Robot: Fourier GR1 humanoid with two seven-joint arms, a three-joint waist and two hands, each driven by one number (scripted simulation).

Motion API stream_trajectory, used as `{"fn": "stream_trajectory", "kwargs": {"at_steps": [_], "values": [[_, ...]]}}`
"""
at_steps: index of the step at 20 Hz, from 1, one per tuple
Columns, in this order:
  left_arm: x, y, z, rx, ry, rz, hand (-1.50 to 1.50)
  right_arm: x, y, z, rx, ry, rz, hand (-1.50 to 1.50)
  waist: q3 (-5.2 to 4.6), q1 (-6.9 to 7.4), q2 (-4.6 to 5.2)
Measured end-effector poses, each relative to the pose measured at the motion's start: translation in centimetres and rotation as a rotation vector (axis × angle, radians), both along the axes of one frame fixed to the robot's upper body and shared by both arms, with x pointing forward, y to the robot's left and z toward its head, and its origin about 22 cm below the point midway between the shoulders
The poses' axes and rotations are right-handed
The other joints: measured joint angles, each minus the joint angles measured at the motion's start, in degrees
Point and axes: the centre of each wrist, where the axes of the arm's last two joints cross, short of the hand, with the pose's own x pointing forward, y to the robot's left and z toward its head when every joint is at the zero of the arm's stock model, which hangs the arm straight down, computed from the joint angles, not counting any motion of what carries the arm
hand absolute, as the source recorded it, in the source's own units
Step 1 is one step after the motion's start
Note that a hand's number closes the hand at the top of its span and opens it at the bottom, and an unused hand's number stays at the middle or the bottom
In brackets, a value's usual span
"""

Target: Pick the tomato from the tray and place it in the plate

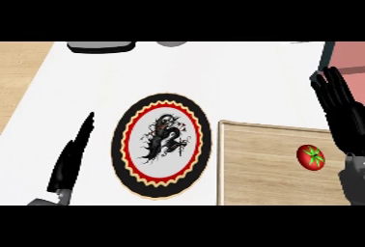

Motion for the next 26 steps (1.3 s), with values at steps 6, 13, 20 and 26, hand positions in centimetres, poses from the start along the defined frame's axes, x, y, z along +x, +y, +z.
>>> {"fn": "stream_trajectory", "kwargs": {"at_steps": [6, 13, 20, 26], "values": [[0.2, 3.1, 1.9, 0.091, -0.097, 0.019, 0.0, 0.8, 0.1, 0.4, 0.321, 0.03, 0.24, -1.5, -2.08, 0.37, -0.37], [-1.6, 5.9, 1.9, 0.085, -0.121, 0.037, 0.0, -3.2, -4.7, -0.4, 0.273, -0.122, 0.077, -1.5, -2.73, -0.97, -0.4], [-1.9, 6.4, 2.0, 0.082, -0.131, 0.037, 0.0, -8.4, -8.8, -0.6, 0.298, -0.183, 0.085, -1.5, -2.82, -1.15, -0.29], [-1.8, 6.7, 2.0, 0.082, -0.136, 0.029, 0.0, -9.0, -12.2, 2.9, 0.039, -0.089, 0.239, -1.5, -2.84, -0.77, -0.17]]}}
